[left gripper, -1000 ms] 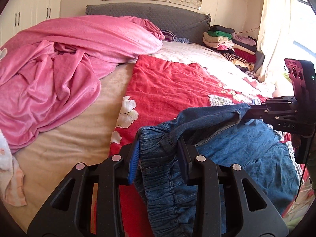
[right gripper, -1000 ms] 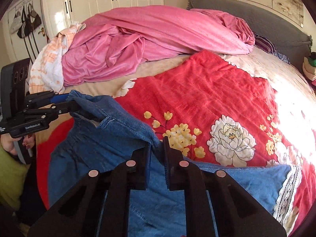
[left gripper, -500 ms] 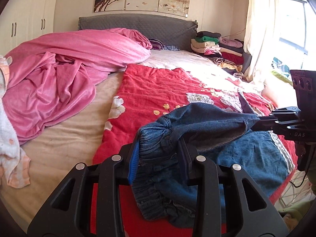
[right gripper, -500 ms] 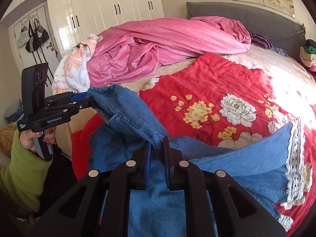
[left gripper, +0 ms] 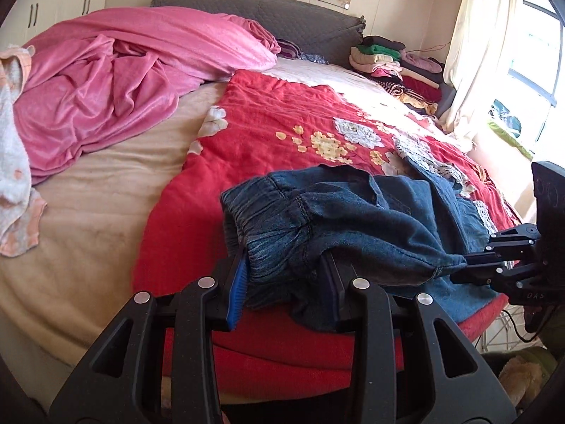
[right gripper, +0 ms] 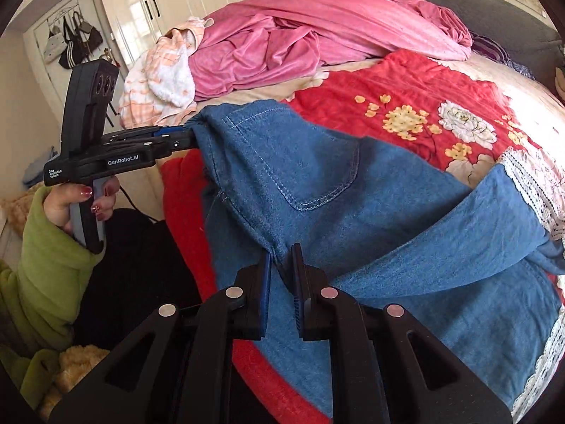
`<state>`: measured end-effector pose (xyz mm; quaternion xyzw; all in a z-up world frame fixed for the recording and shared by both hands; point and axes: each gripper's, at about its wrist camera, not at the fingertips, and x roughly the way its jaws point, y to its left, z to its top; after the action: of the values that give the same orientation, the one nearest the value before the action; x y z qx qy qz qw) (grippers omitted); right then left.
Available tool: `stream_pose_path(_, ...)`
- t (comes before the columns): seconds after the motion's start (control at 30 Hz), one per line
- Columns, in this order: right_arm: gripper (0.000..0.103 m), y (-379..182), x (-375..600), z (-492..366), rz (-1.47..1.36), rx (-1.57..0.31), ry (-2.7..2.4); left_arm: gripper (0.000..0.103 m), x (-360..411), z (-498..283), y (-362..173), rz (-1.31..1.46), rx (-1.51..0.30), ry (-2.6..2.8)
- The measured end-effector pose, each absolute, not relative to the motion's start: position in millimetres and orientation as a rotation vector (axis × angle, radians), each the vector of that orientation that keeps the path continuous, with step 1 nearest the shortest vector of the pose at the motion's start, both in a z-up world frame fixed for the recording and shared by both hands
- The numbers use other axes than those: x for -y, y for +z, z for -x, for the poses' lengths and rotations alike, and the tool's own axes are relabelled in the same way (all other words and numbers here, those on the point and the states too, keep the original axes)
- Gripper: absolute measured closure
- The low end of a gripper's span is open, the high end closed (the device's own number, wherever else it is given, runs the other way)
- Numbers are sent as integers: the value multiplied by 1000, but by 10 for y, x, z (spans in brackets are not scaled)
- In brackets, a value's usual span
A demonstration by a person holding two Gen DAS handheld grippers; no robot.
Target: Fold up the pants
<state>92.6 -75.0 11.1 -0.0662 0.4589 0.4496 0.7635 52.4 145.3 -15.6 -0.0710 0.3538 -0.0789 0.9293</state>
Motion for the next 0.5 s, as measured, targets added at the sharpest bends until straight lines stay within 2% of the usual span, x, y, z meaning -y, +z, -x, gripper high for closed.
stream_pose_path(0.5, 89, -142, 679, -772, 180, -1075, 983, 55, -1576, -286, -267, 265, -781, -108)
